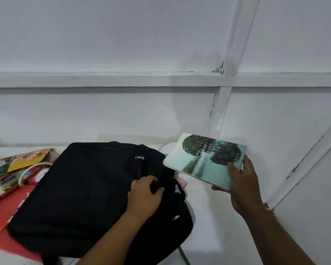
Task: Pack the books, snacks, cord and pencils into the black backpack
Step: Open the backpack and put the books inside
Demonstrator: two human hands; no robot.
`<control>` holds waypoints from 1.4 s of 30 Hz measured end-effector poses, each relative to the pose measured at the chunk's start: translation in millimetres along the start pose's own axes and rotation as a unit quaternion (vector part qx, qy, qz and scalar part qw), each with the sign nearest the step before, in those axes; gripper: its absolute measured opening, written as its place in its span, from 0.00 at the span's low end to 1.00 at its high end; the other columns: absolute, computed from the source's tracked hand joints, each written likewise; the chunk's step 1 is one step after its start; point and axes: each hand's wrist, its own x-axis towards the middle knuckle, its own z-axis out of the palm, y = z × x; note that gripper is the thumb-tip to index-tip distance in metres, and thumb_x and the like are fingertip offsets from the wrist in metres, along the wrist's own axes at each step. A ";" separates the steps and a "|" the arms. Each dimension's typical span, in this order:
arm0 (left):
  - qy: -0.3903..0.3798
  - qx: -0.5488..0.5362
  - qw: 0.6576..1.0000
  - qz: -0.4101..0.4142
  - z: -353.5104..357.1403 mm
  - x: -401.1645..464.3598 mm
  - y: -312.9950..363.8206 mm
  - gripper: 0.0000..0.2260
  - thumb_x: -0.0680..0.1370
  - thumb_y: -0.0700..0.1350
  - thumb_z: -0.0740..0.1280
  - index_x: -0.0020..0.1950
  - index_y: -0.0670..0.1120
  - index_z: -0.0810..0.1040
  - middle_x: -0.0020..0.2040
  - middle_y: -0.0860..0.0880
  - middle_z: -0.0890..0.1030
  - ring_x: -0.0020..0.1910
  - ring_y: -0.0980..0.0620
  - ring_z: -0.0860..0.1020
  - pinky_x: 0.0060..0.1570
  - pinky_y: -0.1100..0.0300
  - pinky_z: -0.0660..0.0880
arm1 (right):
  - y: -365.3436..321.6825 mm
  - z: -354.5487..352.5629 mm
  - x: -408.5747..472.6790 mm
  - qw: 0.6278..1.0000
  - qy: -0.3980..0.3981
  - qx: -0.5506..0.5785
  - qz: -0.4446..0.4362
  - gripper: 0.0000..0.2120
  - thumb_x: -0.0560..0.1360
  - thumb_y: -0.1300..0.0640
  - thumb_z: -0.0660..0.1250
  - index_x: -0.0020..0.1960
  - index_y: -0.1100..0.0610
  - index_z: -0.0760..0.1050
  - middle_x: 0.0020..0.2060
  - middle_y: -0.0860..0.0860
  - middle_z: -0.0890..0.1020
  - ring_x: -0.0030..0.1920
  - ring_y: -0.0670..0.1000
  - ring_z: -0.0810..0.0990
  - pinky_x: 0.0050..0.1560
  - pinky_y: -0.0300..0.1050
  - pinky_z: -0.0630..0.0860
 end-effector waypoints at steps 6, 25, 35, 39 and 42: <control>0.100 -0.150 0.979 -0.092 -68.1 9.1 -24.9 0.20 0.77 0.34 0.68 0.55 0.61 0.73 0.50 0.53 0.84 0.48 0.48 0.83 0.50 0.52 0.78 | 9.5 4.5 12.8 0.998 -0.067 -0.009 0.002 0.24 0.82 0.66 0.60 0.70 0.42 0.65 0.57 0.52 0.78 0.47 0.60 0.84 0.31 0.66 0.80; -0.005 0.296 0.940 -0.172 -110.8 -3.1 -53.5 0.56 0.58 0.86 0.51 0.71 0.48 0.71 0.80 0.50 0.51 0.75 0.41 0.54 0.70 0.41 0.59 | 45.9 108.3 4.6 0.951 -0.261 -0.132 0.101 0.32 0.83 0.58 0.61 0.75 0.28 0.52 0.71 0.46 0.70 0.42 0.56 0.86 0.28 0.55 0.81; 0.005 0.202 0.975 -0.090 -89.5 -3.7 -62.2 0.36 0.79 0.65 0.59 0.74 0.74 0.33 0.82 0.46 0.41 0.76 0.27 0.55 0.69 0.34 0.63 | 46.6 129.3 2.4 0.950 -0.260 -0.145 0.091 0.32 0.83 0.58 0.61 0.75 0.29 0.53 0.75 0.45 0.65 0.41 0.59 0.86 0.29 0.56 0.81; -0.001 0.156 0.987 -0.045 -117.8 5.3 -69.0 0.38 0.80 0.54 0.67 0.78 0.69 0.43 0.78 0.43 0.63 0.71 0.39 0.71 0.67 0.49 0.71 | 47.2 129.2 1.4 0.953 -0.253 -0.141 0.085 0.31 0.82 0.59 0.61 0.76 0.32 0.55 0.70 0.50 0.72 0.40 0.58 0.86 0.28 0.58 0.81; 0.030 0.000 0.998 -0.052 -167.1 12.7 -71.0 0.33 0.78 0.42 0.70 0.76 0.68 0.62 0.66 0.53 0.79 0.45 0.66 0.79 0.50 0.69 0.75 | 43.2 131.6 1.4 0.955 -0.252 -0.124 0.090 0.30 0.82 0.59 0.62 0.75 0.33 0.57 0.65 0.49 0.75 0.44 0.60 0.86 0.32 0.65 0.81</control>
